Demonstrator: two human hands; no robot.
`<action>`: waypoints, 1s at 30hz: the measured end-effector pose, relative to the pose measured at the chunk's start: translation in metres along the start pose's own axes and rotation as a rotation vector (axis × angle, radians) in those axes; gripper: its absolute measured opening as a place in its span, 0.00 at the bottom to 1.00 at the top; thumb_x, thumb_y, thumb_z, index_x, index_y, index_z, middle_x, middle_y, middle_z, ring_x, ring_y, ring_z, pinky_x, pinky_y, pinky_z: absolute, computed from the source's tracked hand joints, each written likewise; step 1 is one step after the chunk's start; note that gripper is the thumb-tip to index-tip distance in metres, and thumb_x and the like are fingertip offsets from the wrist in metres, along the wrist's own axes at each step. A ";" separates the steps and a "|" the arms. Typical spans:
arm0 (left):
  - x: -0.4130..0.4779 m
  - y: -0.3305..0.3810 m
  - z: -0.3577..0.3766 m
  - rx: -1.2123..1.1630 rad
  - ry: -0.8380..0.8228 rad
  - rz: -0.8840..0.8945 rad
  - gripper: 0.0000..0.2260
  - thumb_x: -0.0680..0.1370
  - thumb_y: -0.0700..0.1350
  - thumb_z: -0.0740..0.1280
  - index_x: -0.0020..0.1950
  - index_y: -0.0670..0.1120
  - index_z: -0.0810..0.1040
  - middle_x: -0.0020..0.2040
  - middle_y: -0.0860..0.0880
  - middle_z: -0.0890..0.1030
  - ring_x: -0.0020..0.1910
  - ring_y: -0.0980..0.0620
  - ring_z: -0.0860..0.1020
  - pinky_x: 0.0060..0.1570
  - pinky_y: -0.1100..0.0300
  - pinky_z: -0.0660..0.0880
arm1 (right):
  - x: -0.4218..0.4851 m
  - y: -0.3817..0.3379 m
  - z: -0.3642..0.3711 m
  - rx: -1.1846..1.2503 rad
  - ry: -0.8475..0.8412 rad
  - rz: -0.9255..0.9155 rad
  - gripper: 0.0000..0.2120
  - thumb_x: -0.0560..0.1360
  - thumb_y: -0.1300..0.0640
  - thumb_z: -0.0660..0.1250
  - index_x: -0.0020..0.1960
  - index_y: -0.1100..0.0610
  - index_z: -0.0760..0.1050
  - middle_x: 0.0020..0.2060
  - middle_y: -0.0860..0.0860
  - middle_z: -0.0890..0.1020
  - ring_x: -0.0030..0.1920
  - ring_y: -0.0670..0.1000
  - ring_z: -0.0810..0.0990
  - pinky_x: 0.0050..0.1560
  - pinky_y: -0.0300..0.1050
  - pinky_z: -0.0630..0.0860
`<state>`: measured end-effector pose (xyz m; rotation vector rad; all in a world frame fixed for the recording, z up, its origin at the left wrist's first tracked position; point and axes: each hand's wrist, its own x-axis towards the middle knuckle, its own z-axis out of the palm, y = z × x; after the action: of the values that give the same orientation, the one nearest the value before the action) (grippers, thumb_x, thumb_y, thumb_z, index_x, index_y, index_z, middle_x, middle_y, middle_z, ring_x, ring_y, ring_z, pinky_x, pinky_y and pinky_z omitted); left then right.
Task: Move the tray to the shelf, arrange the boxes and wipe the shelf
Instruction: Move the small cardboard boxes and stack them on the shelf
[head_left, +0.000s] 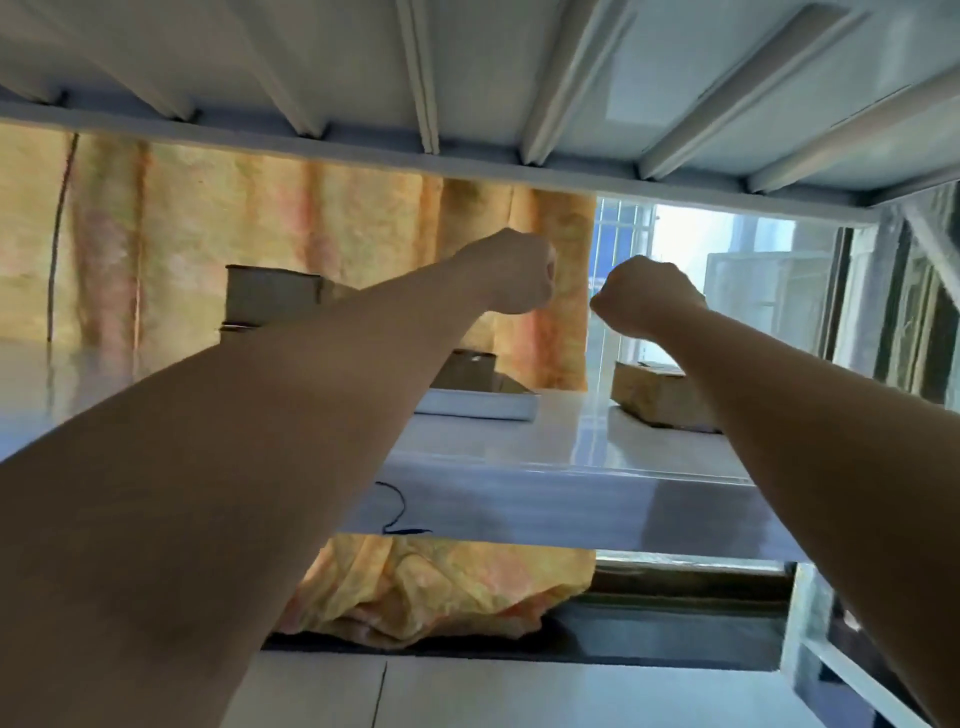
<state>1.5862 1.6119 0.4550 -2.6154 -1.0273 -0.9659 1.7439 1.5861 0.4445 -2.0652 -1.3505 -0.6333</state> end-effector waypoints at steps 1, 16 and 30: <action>0.007 0.018 0.009 -0.008 -0.003 -0.004 0.13 0.77 0.41 0.59 0.54 0.40 0.80 0.53 0.43 0.81 0.47 0.47 0.77 0.43 0.57 0.74 | 0.004 0.024 -0.001 0.003 0.005 0.012 0.05 0.70 0.57 0.59 0.38 0.59 0.68 0.41 0.56 0.76 0.48 0.60 0.76 0.42 0.45 0.70; 0.088 0.169 0.116 0.160 -0.323 -0.119 0.23 0.79 0.53 0.59 0.68 0.40 0.69 0.68 0.42 0.71 0.63 0.41 0.73 0.56 0.53 0.70 | 0.024 0.206 0.014 0.108 -0.190 0.131 0.16 0.68 0.49 0.61 0.49 0.57 0.76 0.45 0.55 0.79 0.49 0.58 0.77 0.44 0.45 0.74; 0.086 0.153 0.137 -0.007 -0.417 -0.201 0.24 0.80 0.56 0.52 0.68 0.43 0.72 0.69 0.41 0.71 0.64 0.43 0.72 0.57 0.55 0.68 | 0.025 0.170 0.006 0.094 -0.419 0.130 0.18 0.76 0.52 0.63 0.61 0.62 0.72 0.43 0.54 0.77 0.39 0.52 0.75 0.36 0.41 0.69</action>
<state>1.8047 1.5952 0.4134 -2.8280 -1.4002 -0.4575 1.9107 1.5529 0.4209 -2.2656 -1.4186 -0.0767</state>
